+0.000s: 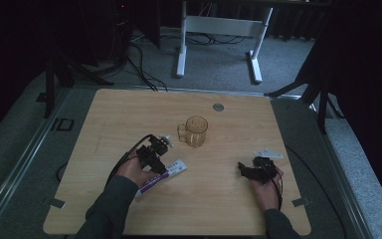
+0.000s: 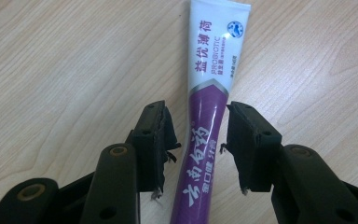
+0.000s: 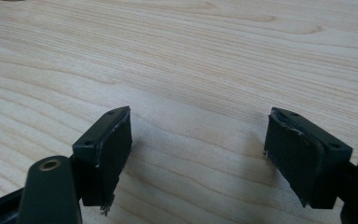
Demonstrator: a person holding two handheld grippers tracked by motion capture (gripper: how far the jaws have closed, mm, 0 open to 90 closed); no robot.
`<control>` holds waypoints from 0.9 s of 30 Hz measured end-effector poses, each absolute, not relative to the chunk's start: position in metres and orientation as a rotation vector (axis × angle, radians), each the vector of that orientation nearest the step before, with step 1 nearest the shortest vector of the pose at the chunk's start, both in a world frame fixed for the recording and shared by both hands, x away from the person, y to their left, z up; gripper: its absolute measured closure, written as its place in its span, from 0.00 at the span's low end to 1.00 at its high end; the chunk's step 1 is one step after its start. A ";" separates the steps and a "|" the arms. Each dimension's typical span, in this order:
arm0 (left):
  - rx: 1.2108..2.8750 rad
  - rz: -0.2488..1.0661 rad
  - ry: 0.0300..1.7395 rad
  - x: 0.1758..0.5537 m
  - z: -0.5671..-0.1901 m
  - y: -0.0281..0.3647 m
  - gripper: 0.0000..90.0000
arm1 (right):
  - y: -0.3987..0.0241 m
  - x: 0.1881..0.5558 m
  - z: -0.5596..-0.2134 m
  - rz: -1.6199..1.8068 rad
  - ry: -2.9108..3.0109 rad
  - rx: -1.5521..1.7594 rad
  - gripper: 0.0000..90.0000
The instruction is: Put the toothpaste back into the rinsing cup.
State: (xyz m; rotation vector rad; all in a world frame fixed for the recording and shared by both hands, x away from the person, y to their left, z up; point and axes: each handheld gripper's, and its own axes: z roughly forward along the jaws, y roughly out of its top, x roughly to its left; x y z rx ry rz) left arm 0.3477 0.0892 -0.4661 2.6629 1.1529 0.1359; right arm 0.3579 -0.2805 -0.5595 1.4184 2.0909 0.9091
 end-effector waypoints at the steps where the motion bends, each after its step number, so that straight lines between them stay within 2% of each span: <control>1: 2.668 0.136 1.150 0.348 -0.467 0.088 0.64 | -0.280 0.358 -0.560 0.909 2.091 1.418 0.25; 23: 2.787 0.126 1.126 0.345 -0.488 0.070 0.67 | -0.280 0.358 -0.560 0.909 2.091 1.418 0.25; 27: 2.815 0.135 1.123 0.345 -0.493 0.068 0.72 | -0.280 0.358 -0.560 0.909 2.091 1.418 0.25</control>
